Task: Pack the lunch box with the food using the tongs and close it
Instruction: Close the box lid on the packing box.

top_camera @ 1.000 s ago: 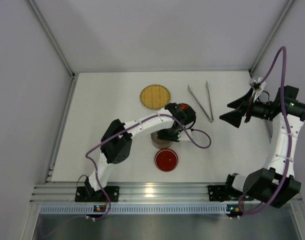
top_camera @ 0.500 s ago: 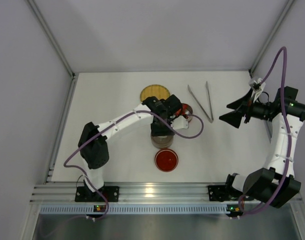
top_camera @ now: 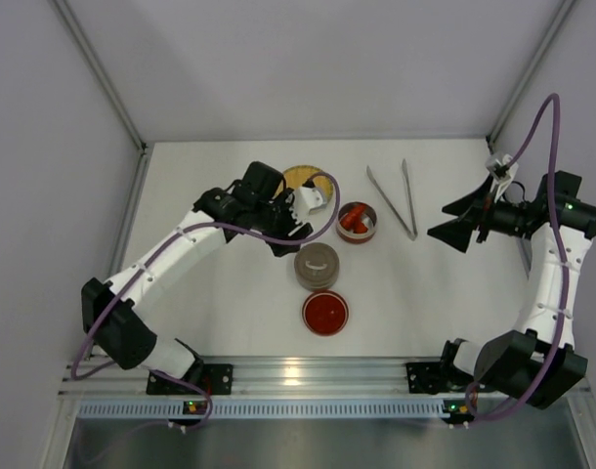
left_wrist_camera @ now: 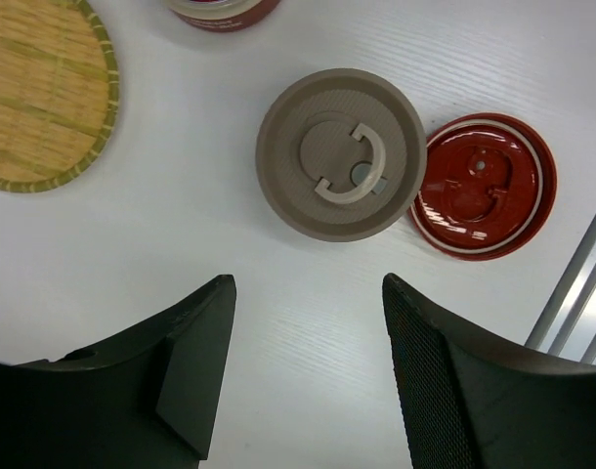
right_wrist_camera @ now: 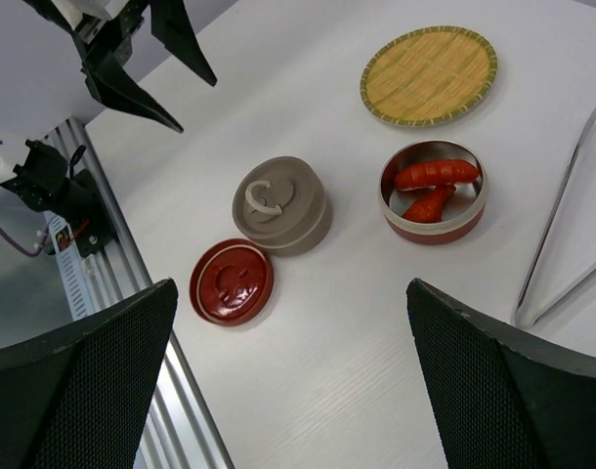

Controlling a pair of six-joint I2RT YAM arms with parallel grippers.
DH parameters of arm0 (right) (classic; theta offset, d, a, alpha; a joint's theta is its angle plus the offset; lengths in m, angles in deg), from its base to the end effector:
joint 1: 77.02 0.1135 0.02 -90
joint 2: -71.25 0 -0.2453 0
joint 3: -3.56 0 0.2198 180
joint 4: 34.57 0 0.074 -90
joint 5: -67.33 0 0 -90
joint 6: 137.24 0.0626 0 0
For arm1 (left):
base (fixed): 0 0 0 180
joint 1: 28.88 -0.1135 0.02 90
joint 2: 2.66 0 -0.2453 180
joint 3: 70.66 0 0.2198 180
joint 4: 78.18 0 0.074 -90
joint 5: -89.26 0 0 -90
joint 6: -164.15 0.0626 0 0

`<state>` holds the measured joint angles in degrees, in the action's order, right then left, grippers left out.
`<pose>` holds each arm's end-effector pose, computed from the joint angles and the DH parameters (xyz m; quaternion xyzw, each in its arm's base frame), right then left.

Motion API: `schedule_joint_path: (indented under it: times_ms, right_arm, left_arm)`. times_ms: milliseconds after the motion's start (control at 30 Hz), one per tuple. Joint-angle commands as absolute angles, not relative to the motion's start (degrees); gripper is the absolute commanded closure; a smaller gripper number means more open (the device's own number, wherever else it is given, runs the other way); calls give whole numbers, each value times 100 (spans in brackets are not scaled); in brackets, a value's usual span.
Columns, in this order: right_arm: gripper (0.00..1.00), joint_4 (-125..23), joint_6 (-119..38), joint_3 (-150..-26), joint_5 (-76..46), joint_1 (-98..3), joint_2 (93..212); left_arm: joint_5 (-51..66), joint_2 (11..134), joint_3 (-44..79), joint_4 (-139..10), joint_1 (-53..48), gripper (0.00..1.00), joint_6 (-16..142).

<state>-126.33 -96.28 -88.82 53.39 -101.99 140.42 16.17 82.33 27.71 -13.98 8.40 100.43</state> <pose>0.1774 -0.0156 0.3465 -0.2735 0.7330 0.3952 0.4814 0.2253 -0.1944 0.3049 0.5327 0.7662 -0.1697 0.3168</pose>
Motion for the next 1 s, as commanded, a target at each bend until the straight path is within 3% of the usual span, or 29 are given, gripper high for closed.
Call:
schedule_joint_path:
  times_ms: [0, 500, 967]
  right_arm:
    - [1, -13646, -9831, -8831, 5556, -10321, 13928]
    - [0, -11476, -7942, -7821, 4748, -10330, 13418]
    - [1, -10824, -7264, -7557, 4967, -10330, 13251]
  left_arm:
    - [2018, 8119, 2350, -2287, 970, 33, 9708]
    - [1912, 8919, 2218, -2762, 1366, 40, 10885]
    - [2378, 9060, 1744, -2665, 1366, 38, 12274]
